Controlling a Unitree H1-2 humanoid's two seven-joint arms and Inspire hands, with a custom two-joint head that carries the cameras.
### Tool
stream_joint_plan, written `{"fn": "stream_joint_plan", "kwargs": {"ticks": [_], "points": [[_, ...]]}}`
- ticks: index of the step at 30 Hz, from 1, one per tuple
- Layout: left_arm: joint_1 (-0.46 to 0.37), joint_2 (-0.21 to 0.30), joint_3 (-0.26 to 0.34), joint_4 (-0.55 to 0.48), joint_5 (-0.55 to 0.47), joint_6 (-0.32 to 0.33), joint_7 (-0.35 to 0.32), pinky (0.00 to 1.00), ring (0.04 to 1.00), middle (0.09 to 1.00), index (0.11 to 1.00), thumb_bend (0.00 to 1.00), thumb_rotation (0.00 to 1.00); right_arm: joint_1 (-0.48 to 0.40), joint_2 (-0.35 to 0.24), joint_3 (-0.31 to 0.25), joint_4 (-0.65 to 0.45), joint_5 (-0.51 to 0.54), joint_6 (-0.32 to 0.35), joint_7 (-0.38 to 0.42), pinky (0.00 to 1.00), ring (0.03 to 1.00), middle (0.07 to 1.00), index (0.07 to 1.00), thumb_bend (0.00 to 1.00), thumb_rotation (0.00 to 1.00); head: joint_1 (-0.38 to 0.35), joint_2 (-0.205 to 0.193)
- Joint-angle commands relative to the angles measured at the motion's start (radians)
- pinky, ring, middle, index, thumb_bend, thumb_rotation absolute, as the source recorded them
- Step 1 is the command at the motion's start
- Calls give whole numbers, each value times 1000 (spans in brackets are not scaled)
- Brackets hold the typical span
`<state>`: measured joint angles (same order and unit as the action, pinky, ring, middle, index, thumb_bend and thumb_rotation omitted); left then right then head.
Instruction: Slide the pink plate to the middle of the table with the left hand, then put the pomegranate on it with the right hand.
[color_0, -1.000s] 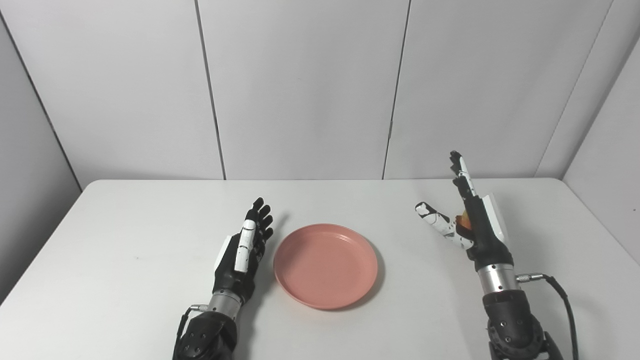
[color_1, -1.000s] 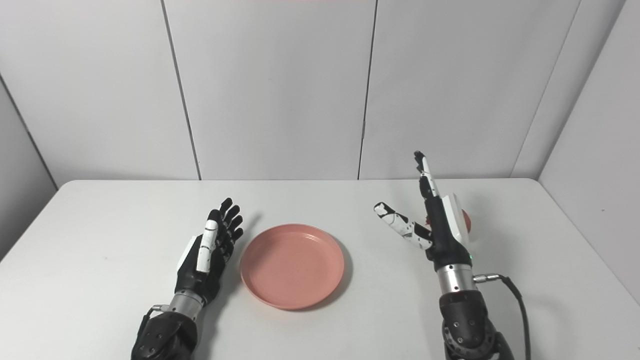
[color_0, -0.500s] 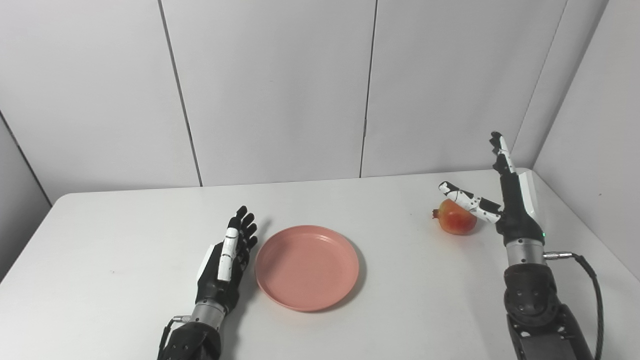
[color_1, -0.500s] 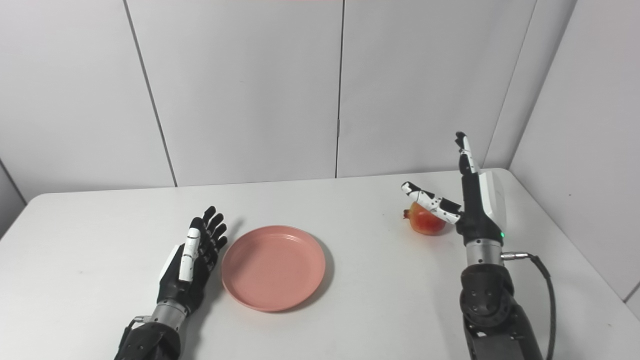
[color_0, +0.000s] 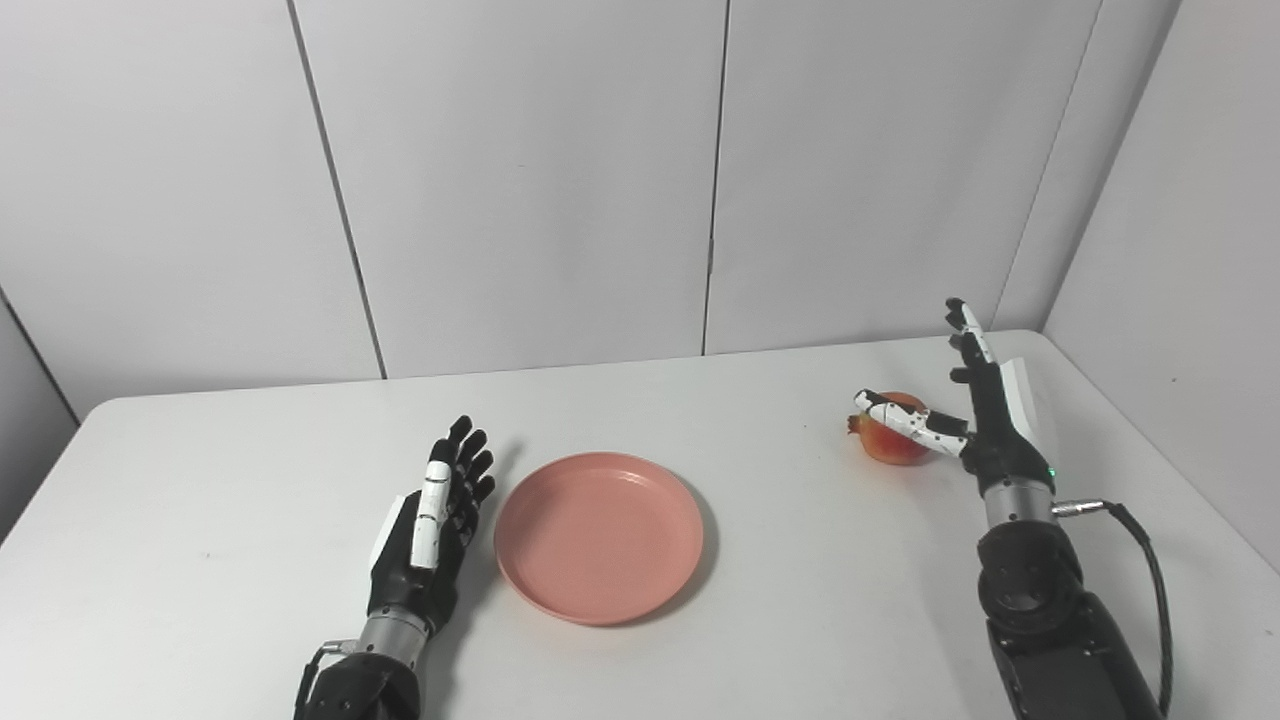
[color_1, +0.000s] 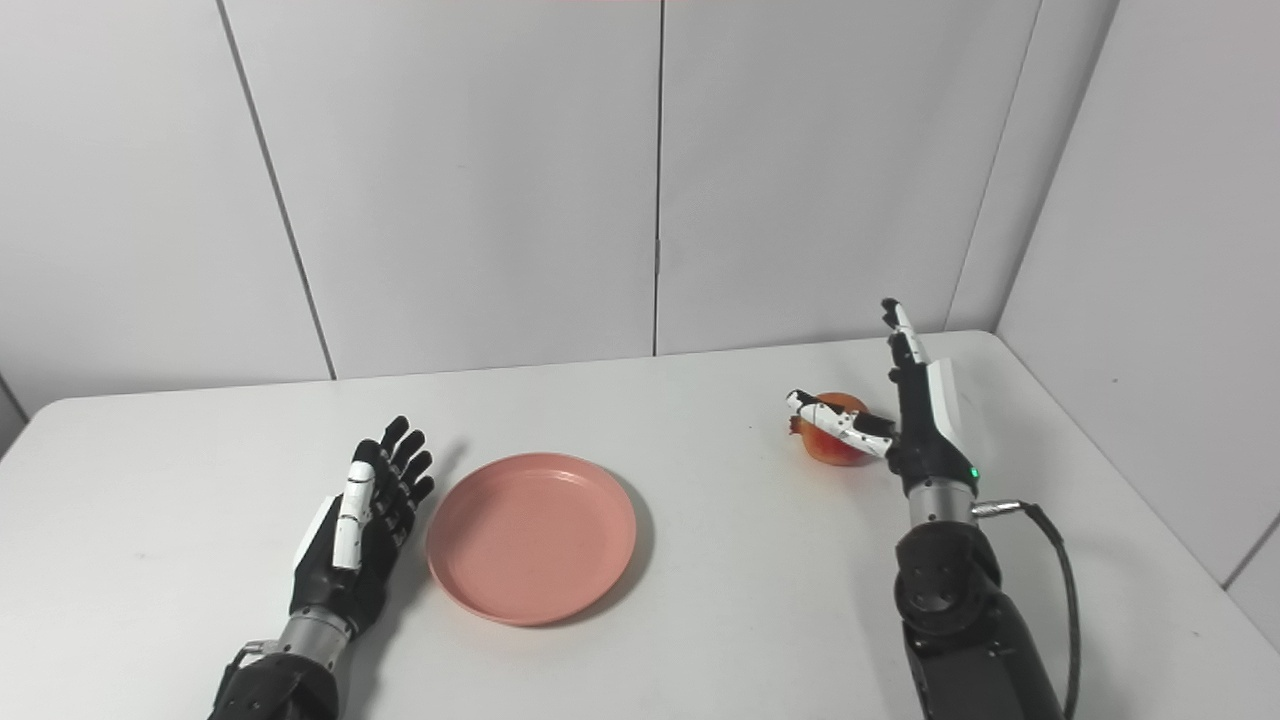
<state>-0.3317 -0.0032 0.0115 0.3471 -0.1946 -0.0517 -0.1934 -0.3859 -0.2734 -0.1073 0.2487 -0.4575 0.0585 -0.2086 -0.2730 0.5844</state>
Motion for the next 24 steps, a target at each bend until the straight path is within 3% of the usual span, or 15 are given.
{"fn": "stream_joint_plan", "kwargs": {"ticks": [1,9,24], "points": [[2,12,0,-9,-7,-6,-17,1000,1000,1000,1000,573,1000,-58,-27,3,-3,11,12,3,712,856,922,937,955,402,3,2],[8,13,-3,-20,-1,-5,-14,1000,1000,1000,1000,568,1000,-69,-28,30,54,43,19,27,815,898,928,932,983,375,5,10],[16,15,-12,-40,6,0,-9,1000,1000,1000,1000,566,1000,-92,-58,98,158,-10,9,-8,777,870,901,918,996,274,11,19]]}}
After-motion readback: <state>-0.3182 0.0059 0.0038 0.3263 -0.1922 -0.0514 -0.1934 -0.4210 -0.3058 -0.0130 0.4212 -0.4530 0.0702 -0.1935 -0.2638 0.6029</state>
